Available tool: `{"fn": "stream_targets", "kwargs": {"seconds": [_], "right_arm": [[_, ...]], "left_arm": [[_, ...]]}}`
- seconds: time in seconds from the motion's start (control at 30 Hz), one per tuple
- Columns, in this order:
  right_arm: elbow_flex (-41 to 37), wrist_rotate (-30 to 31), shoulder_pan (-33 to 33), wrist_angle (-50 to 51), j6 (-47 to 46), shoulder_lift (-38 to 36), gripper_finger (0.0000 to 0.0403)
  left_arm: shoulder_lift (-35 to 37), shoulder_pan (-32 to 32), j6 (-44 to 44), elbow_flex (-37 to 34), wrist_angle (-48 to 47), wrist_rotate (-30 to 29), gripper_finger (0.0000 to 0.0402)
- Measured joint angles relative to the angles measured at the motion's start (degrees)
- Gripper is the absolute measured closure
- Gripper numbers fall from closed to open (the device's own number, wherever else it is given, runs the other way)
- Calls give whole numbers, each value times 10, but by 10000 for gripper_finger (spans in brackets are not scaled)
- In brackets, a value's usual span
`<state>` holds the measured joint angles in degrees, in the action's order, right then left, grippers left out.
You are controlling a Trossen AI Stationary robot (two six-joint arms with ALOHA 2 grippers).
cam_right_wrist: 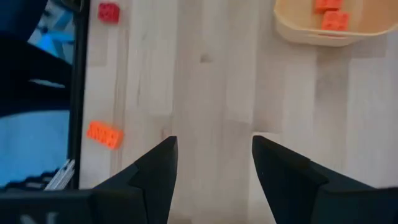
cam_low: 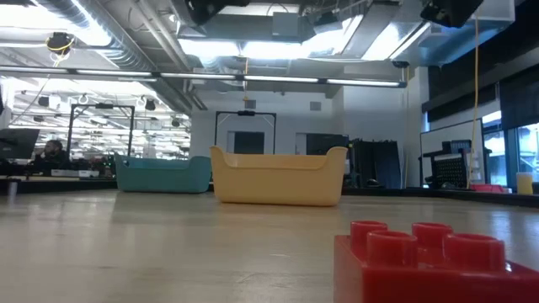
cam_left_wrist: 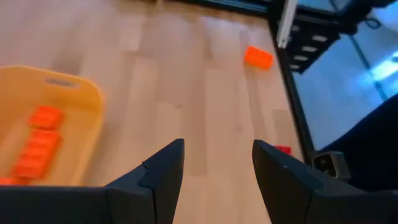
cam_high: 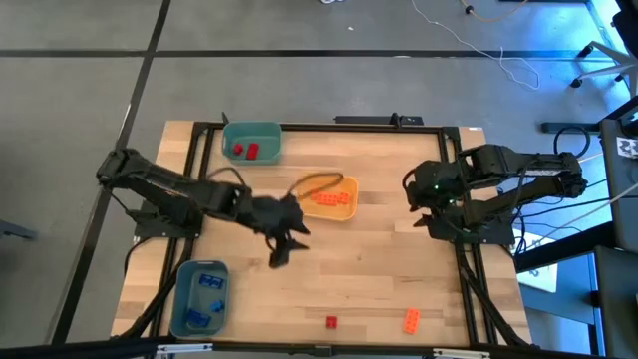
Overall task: Sort & place blocks by color
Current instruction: Put the orange 8 stud game piece into the yellow bin
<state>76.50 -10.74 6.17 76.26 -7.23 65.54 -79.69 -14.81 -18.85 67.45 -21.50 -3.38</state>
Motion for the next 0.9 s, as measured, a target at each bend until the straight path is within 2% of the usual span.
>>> {"fn": "stream_targets", "kwargs": {"seconds": [0.2, 0.4, 0.6, 0.73, 0.9], "right_arm": [[-30, -47, 60, -2, -1, 12, 194], [-86, -63, 147, -29, 0, 36, 194], [-131, -130, 236, -89, 11, 80, 194], [-142, -123, 287, -140, 63, 121, 194], [-139, -69, 332, -201, 139, 174, 194]], "left_arm": [[-48, -46, -1, -3, -3, 1, 219], [-85, -74, -1, -2, 4, 2, 219], [-90, -84, 0, -2, -3, -4, 219], [-89, -84, 14, -2, -4, -8, 219], [-88, -83, 30, -2, -4, -10, 219]]}}
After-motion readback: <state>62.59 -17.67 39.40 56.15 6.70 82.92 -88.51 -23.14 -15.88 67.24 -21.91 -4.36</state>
